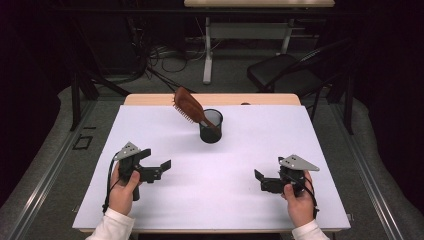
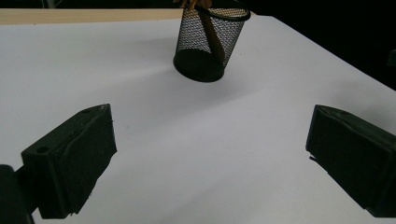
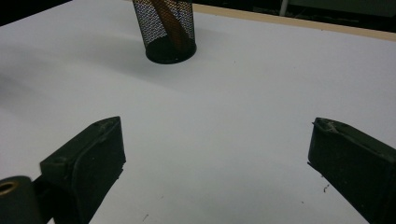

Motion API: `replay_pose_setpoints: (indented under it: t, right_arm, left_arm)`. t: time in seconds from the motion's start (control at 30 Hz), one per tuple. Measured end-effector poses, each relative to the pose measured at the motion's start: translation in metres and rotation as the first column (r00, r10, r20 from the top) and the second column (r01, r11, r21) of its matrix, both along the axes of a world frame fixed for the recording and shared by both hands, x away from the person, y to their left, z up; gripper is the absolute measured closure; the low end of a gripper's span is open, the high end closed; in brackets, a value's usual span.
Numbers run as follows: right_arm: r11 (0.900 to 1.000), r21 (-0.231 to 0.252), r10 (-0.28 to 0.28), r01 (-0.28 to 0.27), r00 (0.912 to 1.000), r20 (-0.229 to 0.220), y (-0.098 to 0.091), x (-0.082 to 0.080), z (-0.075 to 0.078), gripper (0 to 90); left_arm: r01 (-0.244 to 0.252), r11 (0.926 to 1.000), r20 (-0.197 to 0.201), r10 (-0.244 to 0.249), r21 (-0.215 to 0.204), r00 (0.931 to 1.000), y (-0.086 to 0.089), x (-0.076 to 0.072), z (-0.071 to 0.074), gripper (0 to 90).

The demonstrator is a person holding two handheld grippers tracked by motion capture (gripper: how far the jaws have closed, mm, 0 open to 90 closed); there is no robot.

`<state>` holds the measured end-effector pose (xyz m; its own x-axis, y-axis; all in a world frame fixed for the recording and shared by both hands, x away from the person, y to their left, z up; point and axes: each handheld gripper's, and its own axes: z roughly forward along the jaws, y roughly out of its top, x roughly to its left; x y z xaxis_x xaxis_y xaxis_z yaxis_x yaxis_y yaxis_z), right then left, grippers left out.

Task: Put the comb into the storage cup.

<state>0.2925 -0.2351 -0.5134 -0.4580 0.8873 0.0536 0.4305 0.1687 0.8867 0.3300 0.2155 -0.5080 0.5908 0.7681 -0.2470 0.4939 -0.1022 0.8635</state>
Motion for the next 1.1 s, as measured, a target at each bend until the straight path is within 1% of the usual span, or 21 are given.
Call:
replay_pose_setpoints:
  t: [0.1, 0.13, 0.3, 0.43, 0.57, 0.63, 0.7, 0.87, 0.9, 1.03, 1.1]
  right_arm:
    - [0.9999, -0.01, -0.002, 0.002, 1.0, 0.002, -0.001, 0.0, -0.001, 3.3]
    - [1.0, -0.007, -0.003, 0.003, 1.0, 0.004, -0.001, 0.0, -0.002, 3.3]
    - [0.9998, -0.014, -0.012, 0.012, 0.9999, 0.008, -0.004, 0.0, -0.005, 3.3]
    - [0.9998, -0.009, -0.016, 0.016, 0.9998, 0.015, -0.005, 0.0, -0.007, 3.3]
    - [0.9997, -0.01, -0.02, 0.02, 0.9998, 0.007, -0.006, 0.0, -0.01, 3.3]
    - [0.9996, -0.018, -0.023, 0.023, 0.9997, 0.005, -0.006, 0.0, -0.011, 3.3]
    - [0.9994, -0.023, -0.027, 0.027, 0.9996, 0.005, -0.006, 0.0, -0.012, 3.3]
    - [0.9991, -0.028, -0.032, 0.032, 0.9995, -0.003, -0.006, 0.001, -0.014, 3.3]
    - [0.9989, -0.032, -0.034, 0.034, 0.9994, -0.001, -0.006, 0.001, -0.014, 3.3]
    - [0.9972, -0.045, -0.06, 0.06, 0.9982, -0.005, -0.007, 0.002, -0.016, 3.3]
    - [0.9953, -0.056, -0.08, 0.079, 0.9967, -0.012, -0.008, 0.002, -0.017, 3.3]
  left_arm:
    - [0.006, 0.9998, 0.009, -0.006, 0.021, 0.9999, 0.0, -0.001, -0.002, 1.6]
    - [0.008, 0.9996, 0.014, -0.008, 0.028, 0.9999, 0.0, -0.001, -0.003, 1.6]
    - [0.012, 0.9996, 0.016, -0.012, 0.026, 0.9998, 0.002, -0.002, -0.007, 1.6]
    - [0.007, 0.9996, 0.015, -0.007, 0.027, 0.9999, 0.004, -0.002, -0.01, 1.5]
    - [0.001, 0.9993, 0.017, -0.002, 0.036, 0.9999, 0.005, -0.002, -0.013, 1.5]
    - [-0.005, 0.9989, 0.02, 0.004, 0.047, 0.9998, 0.005, -0.003, -0.014, 1.6]
    - [-0.009, 0.9988, 0.02, 0.008, 0.048, 0.9998, 0.005, -0.003, -0.015, 1.6]
    - [-0.046, 0.9967, 0.021, 0.045, 0.067, 0.9988, 0.006, -0.003, -0.017, 1.5]
    - [-0.051, 0.9967, 0.021, 0.049, 0.064, 0.9986, 0.006, -0.002, -0.018, 1.5]
    - [-0.074, 0.9943, 0.022, 0.073, 0.076, 0.9971, 0.007, -0.002, -0.02, 1.6]
    - [-0.096, 0.9911, 0.026, 0.094, 0.092, 0.9952, 0.007, -0.002, -0.021, 1.5]
